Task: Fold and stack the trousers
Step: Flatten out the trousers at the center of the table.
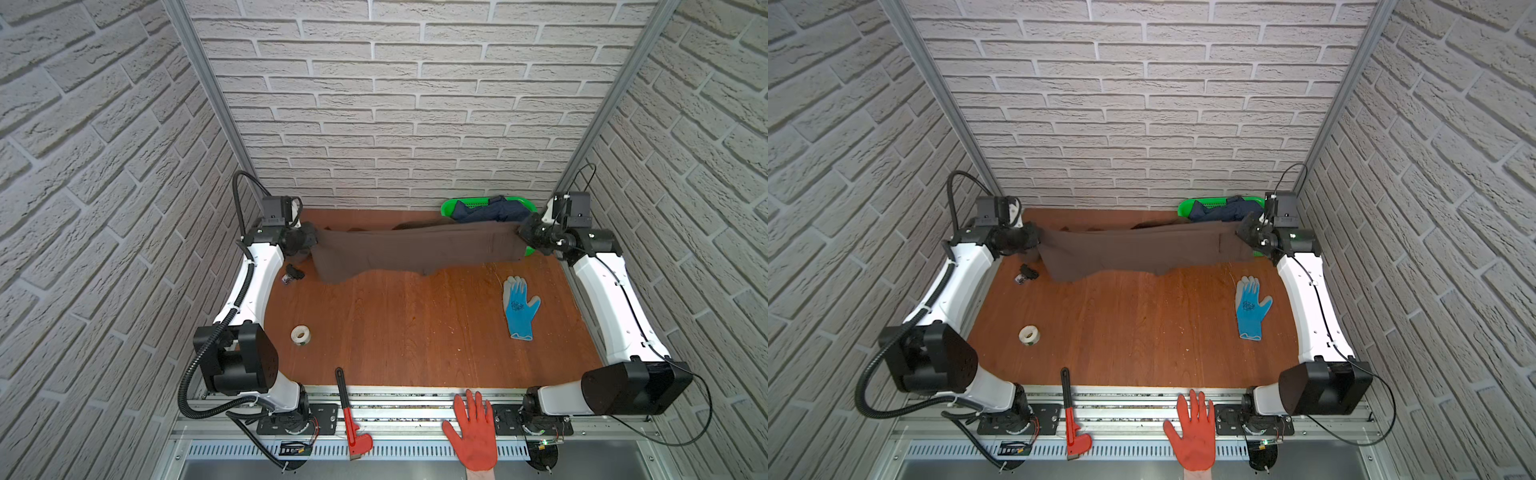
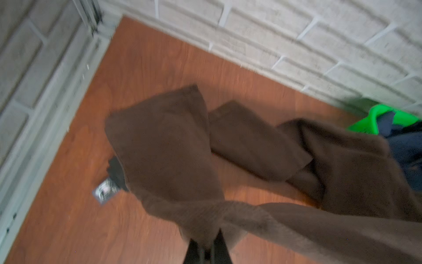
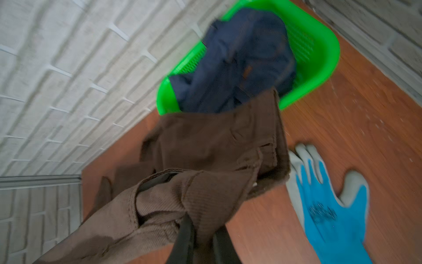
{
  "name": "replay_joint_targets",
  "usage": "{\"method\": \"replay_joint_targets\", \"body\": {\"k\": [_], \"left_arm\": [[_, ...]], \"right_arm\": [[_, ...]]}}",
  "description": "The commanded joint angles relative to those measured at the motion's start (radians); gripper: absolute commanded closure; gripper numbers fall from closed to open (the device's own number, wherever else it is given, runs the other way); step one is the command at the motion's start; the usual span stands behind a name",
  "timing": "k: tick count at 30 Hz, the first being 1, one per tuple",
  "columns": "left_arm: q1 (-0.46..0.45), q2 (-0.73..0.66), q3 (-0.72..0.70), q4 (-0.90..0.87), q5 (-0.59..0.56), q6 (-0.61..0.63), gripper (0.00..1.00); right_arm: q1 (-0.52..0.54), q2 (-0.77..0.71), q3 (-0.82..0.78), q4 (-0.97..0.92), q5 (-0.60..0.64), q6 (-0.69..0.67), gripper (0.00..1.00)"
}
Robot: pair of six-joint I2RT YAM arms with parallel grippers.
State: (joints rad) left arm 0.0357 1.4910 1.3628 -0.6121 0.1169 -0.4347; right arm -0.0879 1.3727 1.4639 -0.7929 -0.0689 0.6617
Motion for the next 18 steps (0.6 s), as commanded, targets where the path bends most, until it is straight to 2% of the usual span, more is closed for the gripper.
{"method": "replay_joint_targets", "body": {"k": [1, 5, 9, 13, 18], "left_arm": [[0.003, -0.164, -0.121, 0.151, -0.059, -0.027, 1.00], [-0.016, -0.283, -0.309, 0.153, -0.094, -0.047, 1.00], [-0.034, -0.403, -0.481, 0.160, -0.120, -0.092, 1.00], [-0.066, -0.476, -0.605, 0.156, -0.144, -0.153, 0.99], [-0.163, -0.511, -0.706, 0.146, -0.192, -0.232, 0.97]], "right_arm": [[-0.034, -0.144, -0.160, 0.087, 0.060, -0.053, 0.94], [-0.056, -0.213, -0.363, 0.078, 0.100, -0.072, 0.94], [-0.066, -0.257, -0.481, 0.073, 0.137, -0.082, 0.95], [-0.070, -0.289, -0.562, 0.068, 0.177, -0.085, 0.95], [-0.091, -0.312, -0.621, 0.020, 0.228, -0.080, 0.95]]}}
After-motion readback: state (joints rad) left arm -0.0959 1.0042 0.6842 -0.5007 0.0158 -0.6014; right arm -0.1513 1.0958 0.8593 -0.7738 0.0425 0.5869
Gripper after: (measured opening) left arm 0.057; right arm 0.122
